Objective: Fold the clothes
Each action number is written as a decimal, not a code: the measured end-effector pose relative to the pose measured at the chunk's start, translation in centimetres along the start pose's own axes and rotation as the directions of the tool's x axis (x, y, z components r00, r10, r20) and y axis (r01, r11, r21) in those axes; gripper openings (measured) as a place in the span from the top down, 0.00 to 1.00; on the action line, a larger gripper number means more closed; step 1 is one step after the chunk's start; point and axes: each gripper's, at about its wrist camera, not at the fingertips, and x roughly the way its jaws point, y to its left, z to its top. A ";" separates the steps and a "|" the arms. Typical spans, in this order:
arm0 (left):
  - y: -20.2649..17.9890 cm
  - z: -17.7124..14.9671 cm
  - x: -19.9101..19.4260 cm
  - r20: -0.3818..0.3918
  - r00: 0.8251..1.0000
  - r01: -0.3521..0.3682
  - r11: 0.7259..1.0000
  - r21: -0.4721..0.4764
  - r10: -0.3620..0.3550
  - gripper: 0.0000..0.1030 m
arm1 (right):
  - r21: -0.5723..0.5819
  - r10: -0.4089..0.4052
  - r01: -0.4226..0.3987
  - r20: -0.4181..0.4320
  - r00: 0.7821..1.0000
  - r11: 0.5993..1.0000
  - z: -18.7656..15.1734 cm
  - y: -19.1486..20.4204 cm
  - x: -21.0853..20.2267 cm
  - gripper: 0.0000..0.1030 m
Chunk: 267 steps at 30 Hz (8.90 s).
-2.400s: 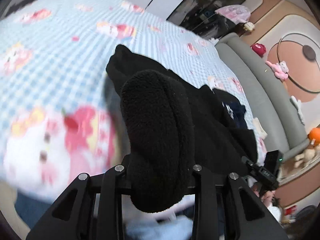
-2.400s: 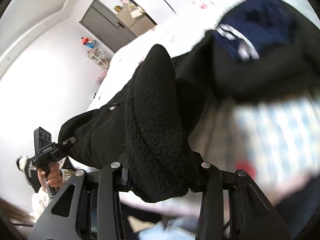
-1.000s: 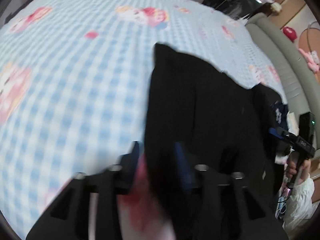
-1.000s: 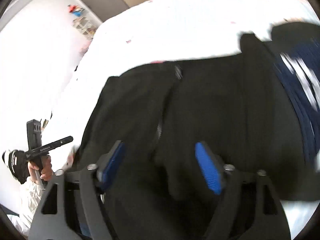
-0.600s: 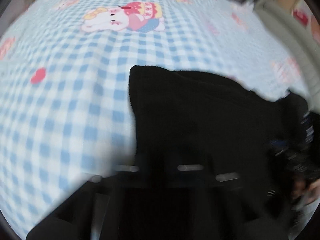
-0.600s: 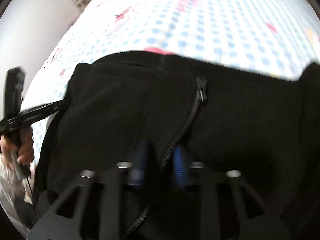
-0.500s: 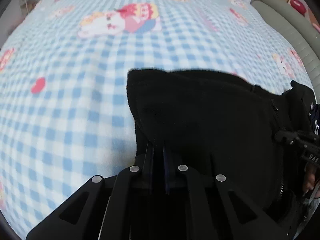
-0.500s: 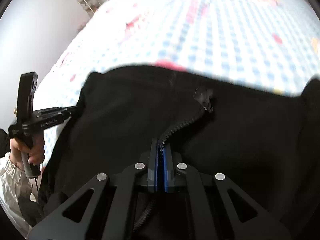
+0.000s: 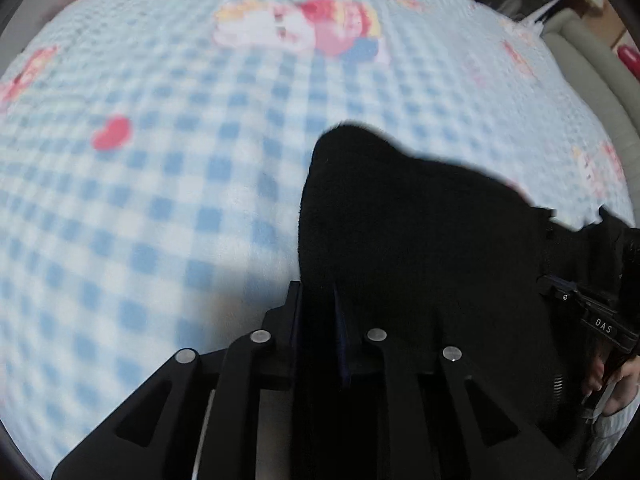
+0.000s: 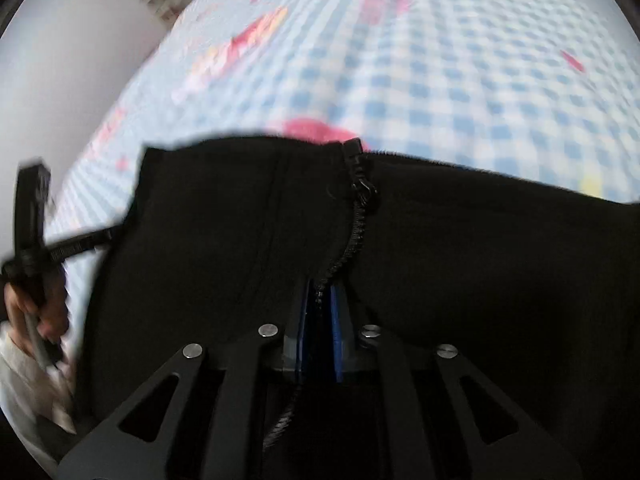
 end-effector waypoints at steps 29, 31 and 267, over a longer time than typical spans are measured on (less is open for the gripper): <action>-11.9 -19.8 -5.8 -0.019 0.974 0.226 0.974 -0.007 -0.226 0.82 | 0.120 -0.127 0.105 0.188 0.974 0.987 -28.4 -1.6 -16.6 0.85; -11.0 -19.5 -7.5 0.015 0.985 0.171 0.985 -0.027 -0.171 0.81 | 0.126 -0.160 0.137 0.196 0.967 0.983 -28.7 -2.2 -17.1 0.85; -4.2 -26.1 -16.2 0.186 0.970 0.173 0.983 -0.059 -0.159 0.52 | 0.250 -0.218 0.172 0.173 0.960 0.953 -30.6 -0.9 -13.3 0.33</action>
